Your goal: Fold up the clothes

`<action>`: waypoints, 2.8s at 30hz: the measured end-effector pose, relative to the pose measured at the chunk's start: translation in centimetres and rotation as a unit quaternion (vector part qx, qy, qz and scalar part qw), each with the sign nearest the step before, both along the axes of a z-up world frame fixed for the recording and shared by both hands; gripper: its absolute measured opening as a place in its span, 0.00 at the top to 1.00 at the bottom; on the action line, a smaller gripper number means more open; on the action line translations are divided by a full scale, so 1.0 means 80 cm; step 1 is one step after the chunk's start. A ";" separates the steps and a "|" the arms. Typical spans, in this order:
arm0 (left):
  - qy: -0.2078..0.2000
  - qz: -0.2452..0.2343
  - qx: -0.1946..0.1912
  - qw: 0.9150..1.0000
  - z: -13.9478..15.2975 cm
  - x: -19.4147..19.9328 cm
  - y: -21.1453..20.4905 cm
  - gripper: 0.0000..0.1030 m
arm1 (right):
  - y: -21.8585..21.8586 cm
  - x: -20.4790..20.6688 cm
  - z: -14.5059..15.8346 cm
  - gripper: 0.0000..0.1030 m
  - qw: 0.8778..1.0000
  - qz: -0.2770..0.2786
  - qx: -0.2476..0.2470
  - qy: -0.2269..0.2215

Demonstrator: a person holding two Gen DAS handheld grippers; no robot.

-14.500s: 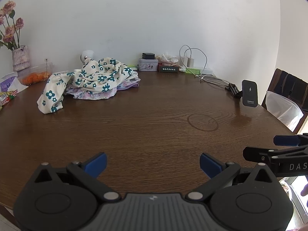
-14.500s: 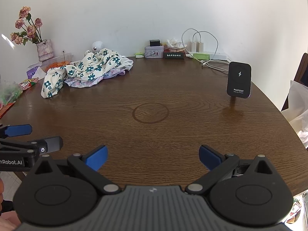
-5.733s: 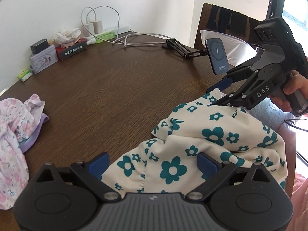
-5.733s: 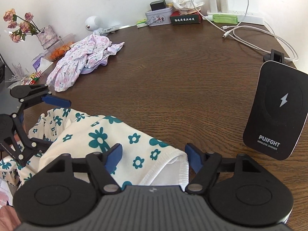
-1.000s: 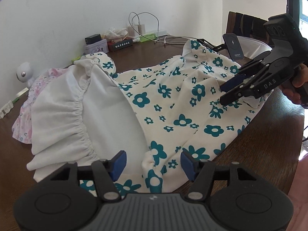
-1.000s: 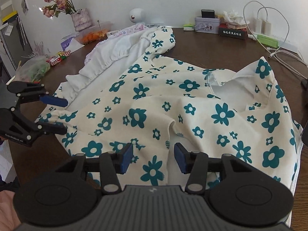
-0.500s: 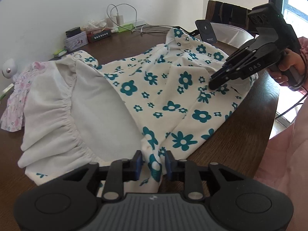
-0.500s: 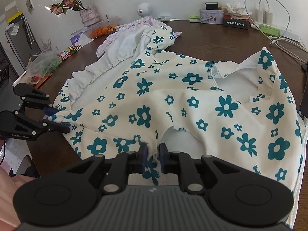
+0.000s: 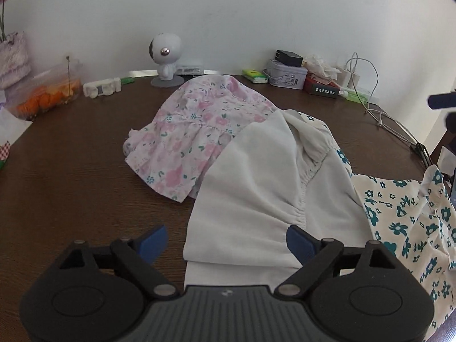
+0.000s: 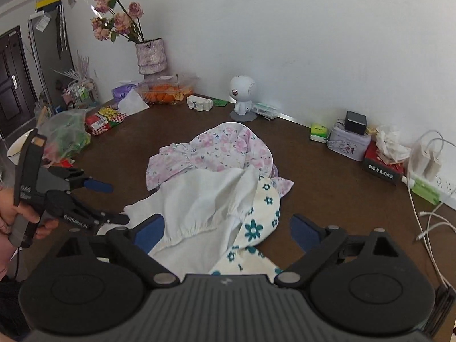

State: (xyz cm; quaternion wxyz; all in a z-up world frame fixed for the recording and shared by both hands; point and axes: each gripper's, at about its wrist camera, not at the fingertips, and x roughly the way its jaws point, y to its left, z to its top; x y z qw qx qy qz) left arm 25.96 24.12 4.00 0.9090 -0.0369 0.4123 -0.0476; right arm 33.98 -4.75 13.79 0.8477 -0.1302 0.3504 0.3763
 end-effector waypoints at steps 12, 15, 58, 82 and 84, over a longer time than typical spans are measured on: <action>0.011 -0.046 0.003 0.999 -0.036 0.059 0.010 0.27 | 0.101 0.153 -0.112 0.21 0.990 -0.079 -0.078 0.084; 0.011 -0.054 -0.001 0.998 -0.041 0.067 0.010 0.41 | 0.101 0.165 -0.126 0.30 0.988 -0.085 -0.081 0.100; -0.065 0.116 0.070 0.989 -0.001 -0.088 0.048 0.59 | 0.172 0.078 -0.116 0.80 0.998 -0.010 -0.028 -0.047; -0.081 -0.020 0.069 0.994 0.005 0.090 0.048 1.00 | -0.095 -0.102 -0.152 0.24 0.996 -0.068 -0.044 0.048; -0.073 -0.015 0.046 0.996 0.001 0.090 0.058 1.00 | -0.112 -0.106 -0.169 0.24 0.994 -0.091 -0.026 0.059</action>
